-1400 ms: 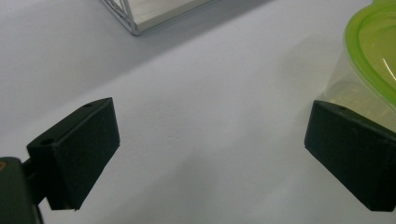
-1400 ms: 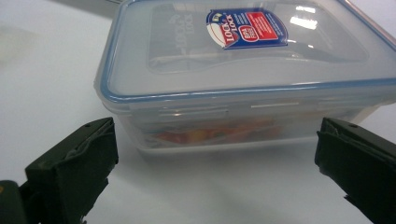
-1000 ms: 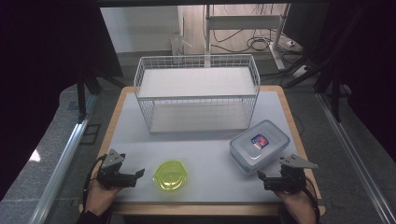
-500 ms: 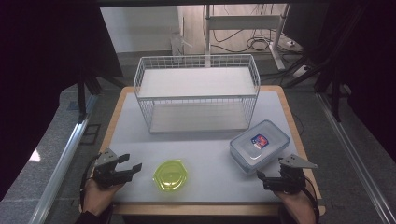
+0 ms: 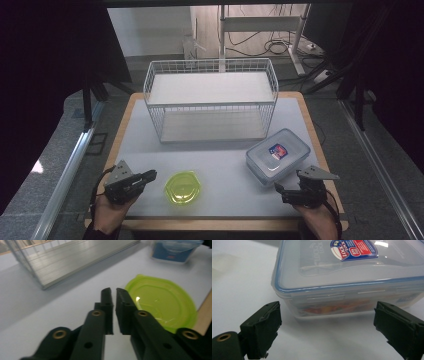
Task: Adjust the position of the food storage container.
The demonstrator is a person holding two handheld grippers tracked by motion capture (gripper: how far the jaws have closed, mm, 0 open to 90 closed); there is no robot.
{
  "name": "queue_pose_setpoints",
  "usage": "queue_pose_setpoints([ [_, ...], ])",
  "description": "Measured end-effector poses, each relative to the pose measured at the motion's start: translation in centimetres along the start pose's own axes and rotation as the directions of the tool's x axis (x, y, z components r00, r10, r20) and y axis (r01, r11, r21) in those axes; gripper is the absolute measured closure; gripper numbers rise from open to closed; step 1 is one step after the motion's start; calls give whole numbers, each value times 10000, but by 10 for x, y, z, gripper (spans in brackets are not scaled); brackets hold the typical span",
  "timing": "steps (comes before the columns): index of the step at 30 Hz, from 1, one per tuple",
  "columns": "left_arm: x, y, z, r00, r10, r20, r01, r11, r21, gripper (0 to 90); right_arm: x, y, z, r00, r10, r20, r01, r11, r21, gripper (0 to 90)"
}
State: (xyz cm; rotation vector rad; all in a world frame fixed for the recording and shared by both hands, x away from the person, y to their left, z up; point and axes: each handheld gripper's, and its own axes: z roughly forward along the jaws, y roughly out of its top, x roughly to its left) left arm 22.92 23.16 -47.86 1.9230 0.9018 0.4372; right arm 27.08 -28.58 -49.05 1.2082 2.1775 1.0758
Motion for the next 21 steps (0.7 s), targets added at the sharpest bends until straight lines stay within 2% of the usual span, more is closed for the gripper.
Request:
queue_pose_setpoints([
  [5,-19,7,10,9971,282,711,-297,9993,206,899,0,0,-1,10000,-9,47,9,10000,-10,79],
  [9,-32,11,20,9889,481,1407,-542,9977,400,899,0,0,-1,9999,-73,127,73,10000,-4,79],
  [10,-39,12,25,9846,593,1642,-679,9966,473,899,0,0,-1,9998,-83,154,82,10000,29,80],
  [11,-39,12,25,9846,593,1642,-679,9966,473,899,0,0,-1,9998,-83,154,82,10000,29,80],
  [15,-55,14,33,9790,806,1873,-922,9943,540,899,-1,0,-1,9997,-130,182,127,9998,125,80],
  [18,-64,15,37,9751,828,2056,-954,9941,520,899,-1,-1,0,9997,-178,190,174,9996,204,80],
  [21,-73,14,44,9662,765,2463,-943,9937,611,899,-1,-1,1,9988,-396,286,385,9986,369,80],
])
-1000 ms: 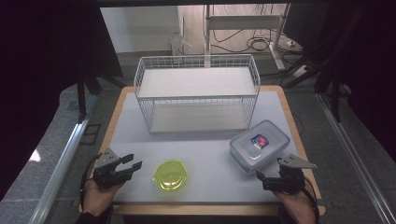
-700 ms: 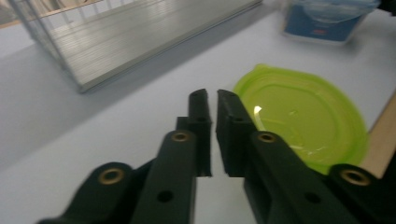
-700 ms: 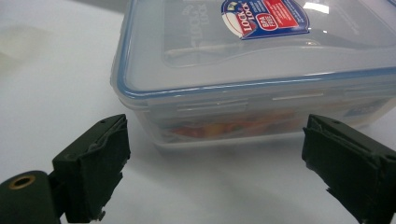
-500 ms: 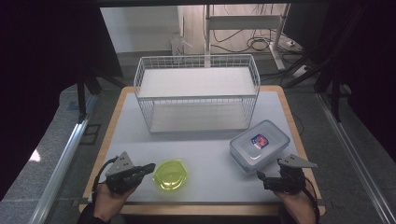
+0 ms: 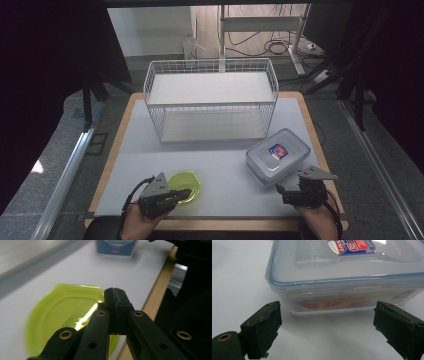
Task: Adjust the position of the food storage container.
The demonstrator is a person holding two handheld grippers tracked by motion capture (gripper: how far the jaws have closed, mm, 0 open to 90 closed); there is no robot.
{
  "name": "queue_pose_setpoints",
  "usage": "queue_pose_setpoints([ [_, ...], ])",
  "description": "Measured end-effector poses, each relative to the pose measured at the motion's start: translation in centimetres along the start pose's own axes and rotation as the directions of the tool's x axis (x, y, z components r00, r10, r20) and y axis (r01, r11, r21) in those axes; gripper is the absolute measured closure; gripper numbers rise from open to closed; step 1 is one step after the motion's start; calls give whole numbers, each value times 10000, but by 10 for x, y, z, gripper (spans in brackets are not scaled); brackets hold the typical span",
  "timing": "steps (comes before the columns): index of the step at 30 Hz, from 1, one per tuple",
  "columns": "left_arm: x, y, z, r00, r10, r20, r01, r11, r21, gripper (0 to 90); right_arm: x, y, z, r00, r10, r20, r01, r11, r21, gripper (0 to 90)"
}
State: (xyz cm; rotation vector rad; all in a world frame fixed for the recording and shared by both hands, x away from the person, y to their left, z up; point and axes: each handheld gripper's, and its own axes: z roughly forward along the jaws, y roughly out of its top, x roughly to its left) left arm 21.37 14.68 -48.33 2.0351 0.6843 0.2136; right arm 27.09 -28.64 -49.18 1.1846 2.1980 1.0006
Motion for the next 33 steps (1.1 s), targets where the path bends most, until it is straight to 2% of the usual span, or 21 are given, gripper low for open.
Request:
queue_pose_setpoints([
  [2,-6,0,8,9998,126,138,-130,9996,254,899,0,0,0,10000,9,-27,-9,10000,29,80],
  [5,-9,-1,15,9998,139,123,-145,9988,460,899,0,0,0,10000,-1,-9,1,10000,22,80],
  [9,-11,-2,23,9998,175,-83,-168,9962,854,899,0,0,0,10000,-1,-21,1,10000,-5,80],
  [12,-9,-4,25,9998,15,-211,6,9953,972,899,0,0,0,10000,5,-28,-5,10000,17,80],
  [14,-6,-5,26,9997,-124,-188,141,9955,937,899,1,0,1,10000,5,-34,-5,10000,49,80],
  [20,2,-7,27,9980,-264,-578,323,9942,1023,898,1,-1,2,10000,7,-34,-6,9999,109,80],
  [22,6,-7,26,9979,-376,-536,427,9944,963,899,1,-1,2,10000,1,-37,0,9999,127,81],
  [26,14,-7,25,9962,-491,-725,559,9939,955,899,1,-1,2,10000,17,-67,-16,9999,150,83],
  [27,19,-8,23,9942,-592,-893,675,9934,931,898,1,-1,3,10000,14,-74,-12,9998,180,83],
  [33,34,-9,18,9892,-880,-1171,987,9911,894,899,1,-1,3,9999,48,-114,-46,9998,187,85],
])
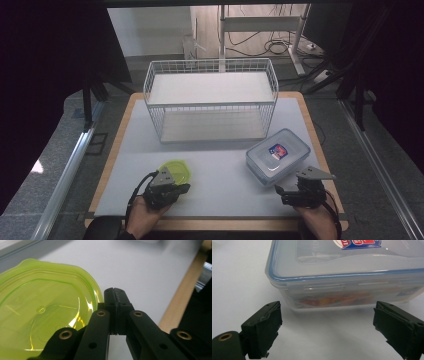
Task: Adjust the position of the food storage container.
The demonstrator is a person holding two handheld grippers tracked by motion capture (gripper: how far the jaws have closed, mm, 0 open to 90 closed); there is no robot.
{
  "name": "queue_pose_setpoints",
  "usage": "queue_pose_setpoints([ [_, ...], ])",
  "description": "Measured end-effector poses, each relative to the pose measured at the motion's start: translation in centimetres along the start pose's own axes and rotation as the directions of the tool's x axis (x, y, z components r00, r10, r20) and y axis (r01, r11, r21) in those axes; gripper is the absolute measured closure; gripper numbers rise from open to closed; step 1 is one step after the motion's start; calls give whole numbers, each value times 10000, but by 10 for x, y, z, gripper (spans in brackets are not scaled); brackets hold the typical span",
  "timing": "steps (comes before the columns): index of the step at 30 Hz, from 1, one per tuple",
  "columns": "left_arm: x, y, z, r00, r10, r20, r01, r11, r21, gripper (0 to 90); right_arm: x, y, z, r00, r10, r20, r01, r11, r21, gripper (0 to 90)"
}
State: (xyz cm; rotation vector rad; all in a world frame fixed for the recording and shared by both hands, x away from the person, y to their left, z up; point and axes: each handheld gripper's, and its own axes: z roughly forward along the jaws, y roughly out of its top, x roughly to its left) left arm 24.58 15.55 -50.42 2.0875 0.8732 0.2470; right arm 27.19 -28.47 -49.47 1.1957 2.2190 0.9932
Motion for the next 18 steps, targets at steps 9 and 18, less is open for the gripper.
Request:
queue_pose_setpoints([
  [9,26,-1,-6,9985,-506,-228,505,9987,-37,899,1,0,2,9999,1,-108,-1,10000,39,92],
  [18,38,-2,-9,9970,-648,-431,646,9979,-42,898,2,0,2,9994,-3,-343,4,10000,23,113],
])
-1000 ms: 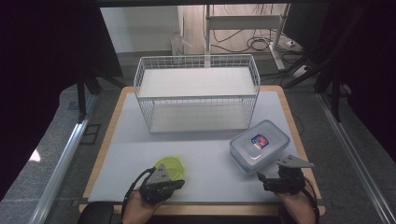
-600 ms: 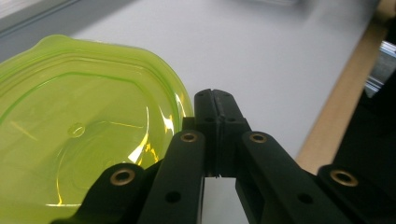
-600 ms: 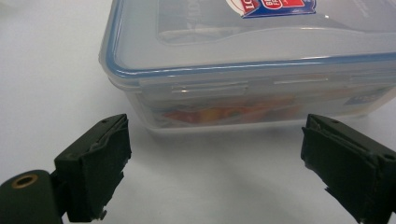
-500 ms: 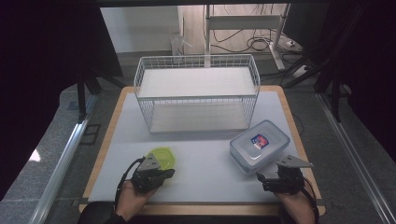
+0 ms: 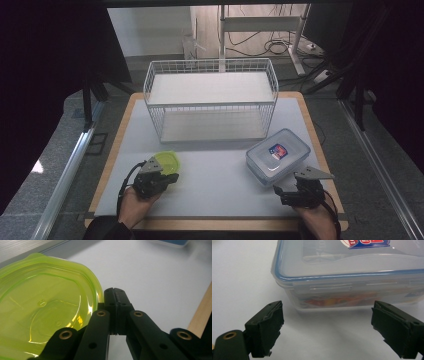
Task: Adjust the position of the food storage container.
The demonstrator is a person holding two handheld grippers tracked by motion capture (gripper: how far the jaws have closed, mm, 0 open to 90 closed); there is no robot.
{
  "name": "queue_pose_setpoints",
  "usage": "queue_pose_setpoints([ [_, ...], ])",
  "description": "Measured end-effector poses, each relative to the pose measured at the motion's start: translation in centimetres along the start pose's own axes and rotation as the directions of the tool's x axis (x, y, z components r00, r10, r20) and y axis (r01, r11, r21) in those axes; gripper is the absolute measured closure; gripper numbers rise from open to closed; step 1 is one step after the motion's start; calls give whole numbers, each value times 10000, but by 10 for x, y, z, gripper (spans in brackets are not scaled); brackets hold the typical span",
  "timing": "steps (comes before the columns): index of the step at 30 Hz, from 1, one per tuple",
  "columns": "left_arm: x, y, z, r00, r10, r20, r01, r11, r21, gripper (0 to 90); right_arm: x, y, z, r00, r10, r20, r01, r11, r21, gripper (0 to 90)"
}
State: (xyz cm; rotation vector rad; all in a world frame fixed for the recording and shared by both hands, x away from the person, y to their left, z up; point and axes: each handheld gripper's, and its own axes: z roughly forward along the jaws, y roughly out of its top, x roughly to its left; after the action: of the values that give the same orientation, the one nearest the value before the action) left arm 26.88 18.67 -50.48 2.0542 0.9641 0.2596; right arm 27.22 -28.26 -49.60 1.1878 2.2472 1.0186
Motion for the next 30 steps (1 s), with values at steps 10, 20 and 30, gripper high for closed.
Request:
queue_pose_setpoints([
  [10,13,-1,-3,9990,-153,-409,151,9999,-45,899,0,0,0,10000,17,-28,-17,10000,-18,114],
  [20,25,-1,-6,9961,-330,-821,320,9994,-133,899,1,0,0,10000,-21,-84,21,10000,-20,114],
  [30,38,0,-8,9919,-540,-1149,528,9985,-140,898,1,0,0,9999,-53,-98,53,10000,4,114],
])
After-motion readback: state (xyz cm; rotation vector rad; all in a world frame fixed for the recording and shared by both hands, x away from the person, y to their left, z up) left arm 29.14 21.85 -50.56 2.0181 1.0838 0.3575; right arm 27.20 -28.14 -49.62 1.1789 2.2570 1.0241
